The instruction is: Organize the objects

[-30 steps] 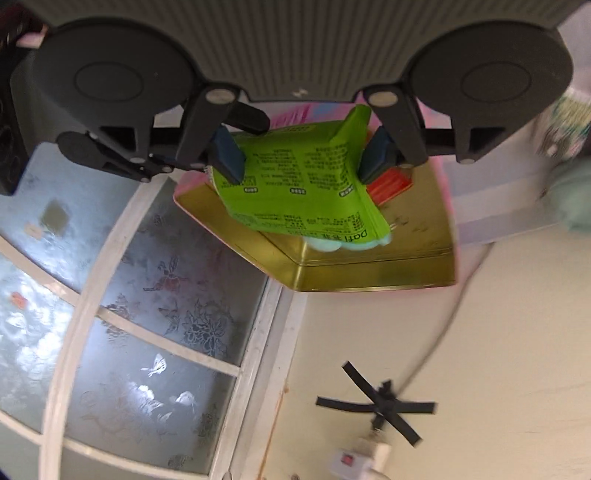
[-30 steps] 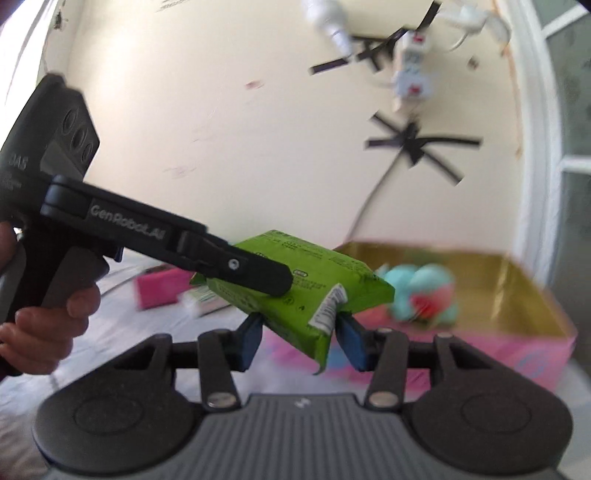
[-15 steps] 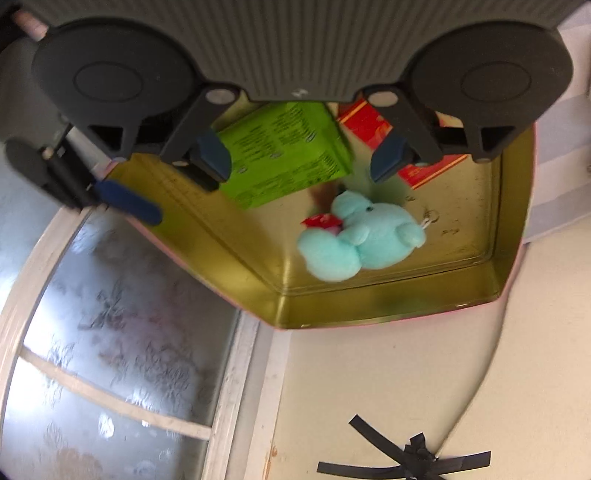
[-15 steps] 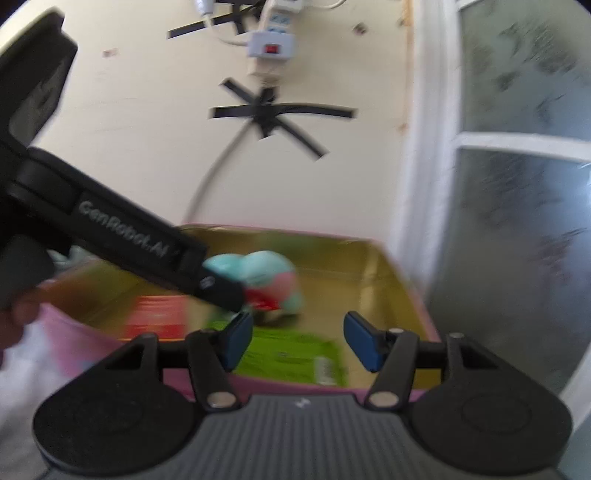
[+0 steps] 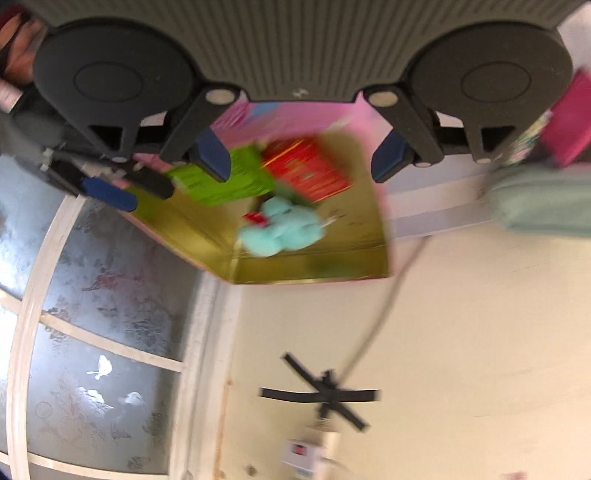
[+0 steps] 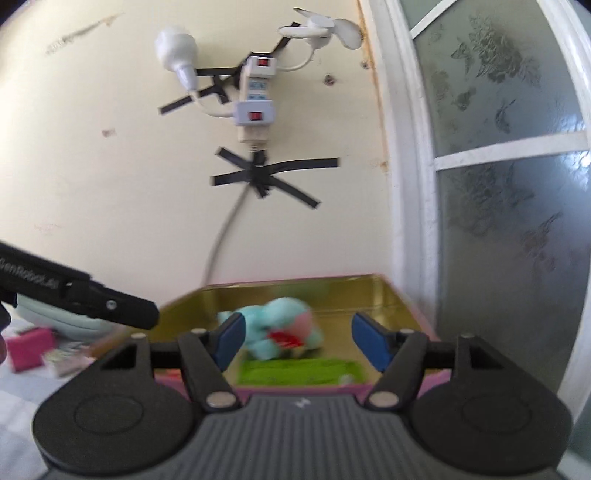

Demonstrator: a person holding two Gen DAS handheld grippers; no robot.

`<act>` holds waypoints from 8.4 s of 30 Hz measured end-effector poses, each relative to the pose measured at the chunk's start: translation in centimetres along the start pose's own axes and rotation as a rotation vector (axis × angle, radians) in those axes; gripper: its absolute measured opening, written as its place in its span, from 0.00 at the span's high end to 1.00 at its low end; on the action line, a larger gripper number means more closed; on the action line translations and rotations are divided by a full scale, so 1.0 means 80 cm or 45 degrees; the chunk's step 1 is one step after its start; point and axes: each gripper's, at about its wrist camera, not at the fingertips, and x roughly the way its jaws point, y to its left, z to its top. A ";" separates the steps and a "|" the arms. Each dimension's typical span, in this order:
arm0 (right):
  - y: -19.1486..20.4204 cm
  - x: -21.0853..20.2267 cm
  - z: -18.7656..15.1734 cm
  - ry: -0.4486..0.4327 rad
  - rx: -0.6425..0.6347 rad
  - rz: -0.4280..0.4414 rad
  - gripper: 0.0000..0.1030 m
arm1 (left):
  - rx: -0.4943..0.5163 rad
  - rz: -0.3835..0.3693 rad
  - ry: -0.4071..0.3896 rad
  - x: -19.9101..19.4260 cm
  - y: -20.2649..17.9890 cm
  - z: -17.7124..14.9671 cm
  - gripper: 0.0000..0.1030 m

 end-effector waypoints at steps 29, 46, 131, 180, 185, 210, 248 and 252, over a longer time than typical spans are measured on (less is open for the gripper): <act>0.241 0.017 -0.074 0.486 -0.034 0.400 0.32 | -0.480 0.451 0.039 -0.094 0.249 -0.128 0.17; 0.316 0.091 -0.062 0.492 -0.294 0.481 0.21 | -0.634 0.618 0.020 -0.107 0.279 -0.132 0.17; 0.098 0.035 0.001 0.154 -0.185 0.228 0.46 | 0.194 -0.132 0.094 0.085 -0.016 0.053 0.26; 0.141 -0.006 -0.076 0.414 -0.110 0.317 0.21 | -0.335 0.432 0.127 -0.073 0.190 -0.130 0.18; 0.136 -0.001 -0.077 0.442 -0.071 0.305 0.20 | -0.355 0.423 0.058 -0.079 0.220 -0.114 0.31; 0.151 0.000 -0.077 0.471 -0.057 0.439 0.18 | -0.303 0.097 0.123 -0.121 0.219 -0.146 0.90; 0.286 0.032 -0.080 0.586 -0.084 1.132 0.60 | -0.234 0.235 -0.007 -0.216 0.217 -0.199 0.22; 0.291 0.013 -0.084 0.531 -0.196 1.058 0.59 | -0.104 0.285 -0.020 -0.210 0.211 -0.190 0.17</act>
